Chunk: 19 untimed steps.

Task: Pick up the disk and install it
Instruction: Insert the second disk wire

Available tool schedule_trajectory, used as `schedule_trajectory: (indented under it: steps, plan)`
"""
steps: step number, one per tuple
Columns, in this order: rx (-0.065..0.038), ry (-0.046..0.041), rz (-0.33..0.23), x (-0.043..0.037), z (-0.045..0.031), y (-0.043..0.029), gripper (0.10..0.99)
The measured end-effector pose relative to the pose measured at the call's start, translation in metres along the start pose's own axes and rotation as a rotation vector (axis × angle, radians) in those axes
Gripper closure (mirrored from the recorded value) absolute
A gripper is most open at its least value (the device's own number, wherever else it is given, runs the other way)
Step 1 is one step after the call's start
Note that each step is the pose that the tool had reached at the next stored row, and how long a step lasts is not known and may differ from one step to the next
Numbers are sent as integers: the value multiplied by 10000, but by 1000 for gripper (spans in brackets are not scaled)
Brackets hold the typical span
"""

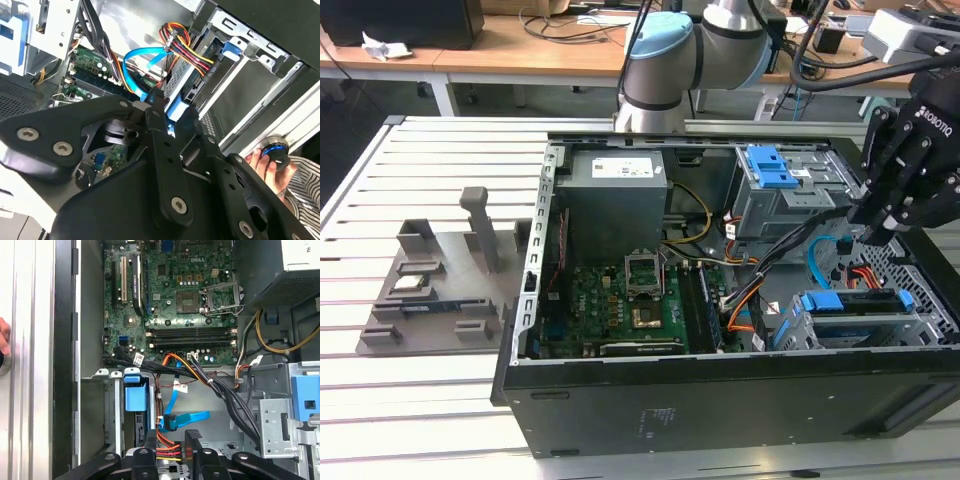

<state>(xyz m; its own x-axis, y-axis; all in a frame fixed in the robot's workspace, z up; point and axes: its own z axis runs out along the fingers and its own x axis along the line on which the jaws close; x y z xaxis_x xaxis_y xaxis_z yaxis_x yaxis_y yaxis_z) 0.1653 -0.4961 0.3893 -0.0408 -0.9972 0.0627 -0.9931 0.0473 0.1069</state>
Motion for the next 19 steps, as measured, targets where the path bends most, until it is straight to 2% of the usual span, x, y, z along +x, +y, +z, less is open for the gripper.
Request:
schedule_trajectory:
  steps: [2, 5, 9, 10, 11, 13, 14, 16, 19]
  plan:
    - [5, 9, -67, 2, 92, 73, 725]
    - [28, 50, -443, 1, 182, 108, 725]
    - [31, 53, -483, 2, 190, 111, 741]
    - [31, 53, -485, 2, 190, 112, 871]
    - [31, 53, -486, 2, 190, 111, 922]
    - [31, 51, -489, 3, 191, 111, 922]
    - [31, 55, -488, 42, 192, 110, 922]
    - [32, 117, -482, 154, 223, 100, 922]
    - [33, 143, -479, 194, 295, 47, 922]
